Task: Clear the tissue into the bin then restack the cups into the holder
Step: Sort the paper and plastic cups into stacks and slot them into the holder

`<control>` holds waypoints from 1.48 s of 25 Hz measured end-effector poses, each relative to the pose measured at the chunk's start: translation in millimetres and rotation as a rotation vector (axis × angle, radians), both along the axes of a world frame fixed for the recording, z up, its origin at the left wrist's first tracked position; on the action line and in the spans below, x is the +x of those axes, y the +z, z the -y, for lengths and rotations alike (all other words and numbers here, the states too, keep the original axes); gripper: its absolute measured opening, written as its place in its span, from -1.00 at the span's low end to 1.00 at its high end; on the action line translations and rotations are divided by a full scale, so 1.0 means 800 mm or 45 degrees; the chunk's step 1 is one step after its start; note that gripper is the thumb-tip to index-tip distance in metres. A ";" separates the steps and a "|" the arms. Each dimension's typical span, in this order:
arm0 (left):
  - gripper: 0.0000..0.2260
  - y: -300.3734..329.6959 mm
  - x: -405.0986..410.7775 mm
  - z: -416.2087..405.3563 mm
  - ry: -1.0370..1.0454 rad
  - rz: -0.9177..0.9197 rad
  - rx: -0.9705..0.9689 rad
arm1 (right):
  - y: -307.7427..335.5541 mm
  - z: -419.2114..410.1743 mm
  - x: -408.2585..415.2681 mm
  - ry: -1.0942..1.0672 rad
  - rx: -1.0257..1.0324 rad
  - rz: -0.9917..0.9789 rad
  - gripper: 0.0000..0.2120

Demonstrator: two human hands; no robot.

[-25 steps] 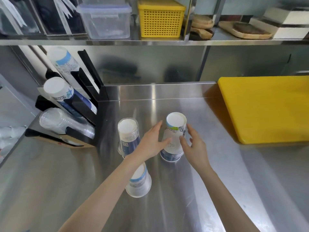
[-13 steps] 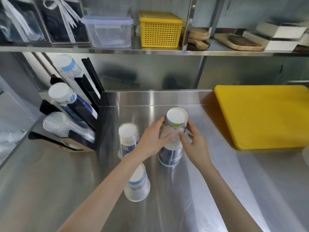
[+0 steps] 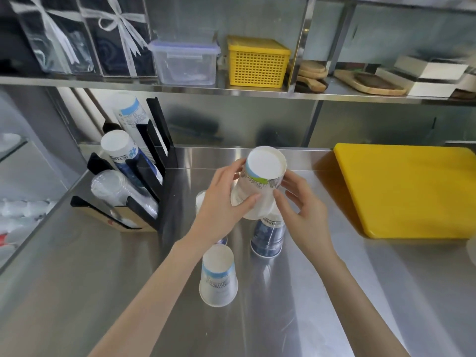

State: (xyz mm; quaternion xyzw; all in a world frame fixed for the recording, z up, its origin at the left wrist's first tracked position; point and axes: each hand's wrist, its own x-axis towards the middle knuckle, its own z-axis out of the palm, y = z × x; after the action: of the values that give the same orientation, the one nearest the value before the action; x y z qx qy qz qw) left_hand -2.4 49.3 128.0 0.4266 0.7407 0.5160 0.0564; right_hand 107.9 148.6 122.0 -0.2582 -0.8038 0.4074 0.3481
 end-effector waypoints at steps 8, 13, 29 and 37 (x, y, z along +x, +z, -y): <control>-0.45 -0.041 0.014 0.084 0.075 0.129 -0.048 | -0.023 0.058 0.010 0.270 -0.087 0.093 -0.67; -0.45 -0.093 0.018 0.107 0.128 0.283 -0.171 | -0.071 0.074 0.012 0.366 -0.232 0.247 -0.74; -0.33 -0.149 -0.031 0.154 0.017 0.573 -0.468 | -0.123 0.089 -0.027 0.508 -0.255 0.611 -0.60; -0.58 -0.109 -0.090 0.118 0.132 0.598 -0.377 | -0.094 0.045 -0.070 0.304 -0.271 0.517 -0.55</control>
State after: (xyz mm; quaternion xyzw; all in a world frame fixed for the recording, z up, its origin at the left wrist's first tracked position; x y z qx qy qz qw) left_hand -74.7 -44.9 41.2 0.2440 0.7955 0.4891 0.2618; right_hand 51.7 112.9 46.9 -0.2734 -0.8345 0.4678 0.0998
